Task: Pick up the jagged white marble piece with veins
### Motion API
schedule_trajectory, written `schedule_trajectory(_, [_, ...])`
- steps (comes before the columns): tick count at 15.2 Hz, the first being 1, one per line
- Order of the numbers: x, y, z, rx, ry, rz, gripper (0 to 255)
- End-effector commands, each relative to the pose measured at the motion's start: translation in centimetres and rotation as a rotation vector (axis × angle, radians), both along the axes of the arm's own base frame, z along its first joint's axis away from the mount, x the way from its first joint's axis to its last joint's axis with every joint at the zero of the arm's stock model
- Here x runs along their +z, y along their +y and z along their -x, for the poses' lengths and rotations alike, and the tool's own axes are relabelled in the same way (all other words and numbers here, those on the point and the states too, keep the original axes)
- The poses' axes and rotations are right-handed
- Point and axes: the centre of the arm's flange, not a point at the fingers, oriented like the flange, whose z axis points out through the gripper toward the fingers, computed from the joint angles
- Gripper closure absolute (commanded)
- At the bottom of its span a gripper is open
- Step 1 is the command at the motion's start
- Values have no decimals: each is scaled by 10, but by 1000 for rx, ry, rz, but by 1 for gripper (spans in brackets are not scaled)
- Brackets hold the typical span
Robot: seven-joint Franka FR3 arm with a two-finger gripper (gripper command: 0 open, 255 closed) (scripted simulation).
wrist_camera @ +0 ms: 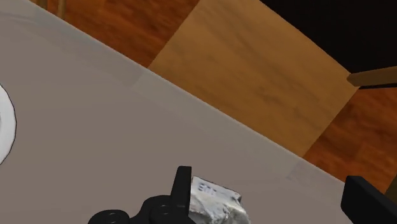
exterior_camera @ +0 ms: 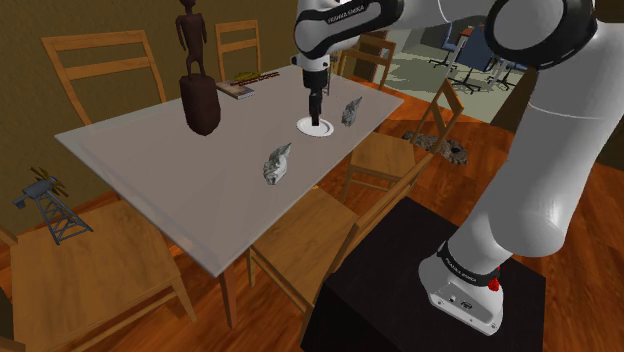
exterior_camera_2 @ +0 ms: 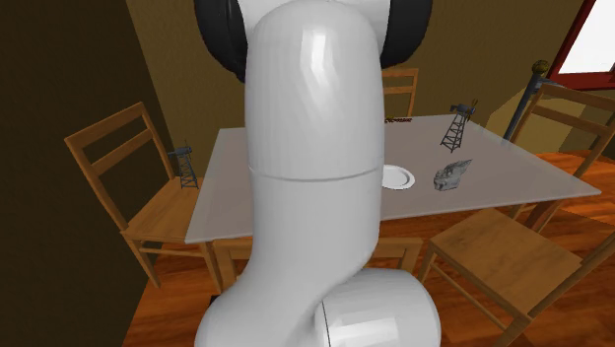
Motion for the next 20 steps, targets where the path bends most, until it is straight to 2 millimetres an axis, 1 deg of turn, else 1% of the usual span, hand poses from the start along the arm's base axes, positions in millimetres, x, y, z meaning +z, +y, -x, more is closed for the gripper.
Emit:
schedule_trajectory(1, [-21, 5, -19, 50, 18, -1, 0])
schedule_trajectory(8, [-93, 34, -82, 217, 80, -2, 0])
schedule_trajectory(15, [-169, 72, -134, 384, 142, -3, 0])
schedule_trajectory(20, [-194, 74, -137, 393, 145, -3, 0])
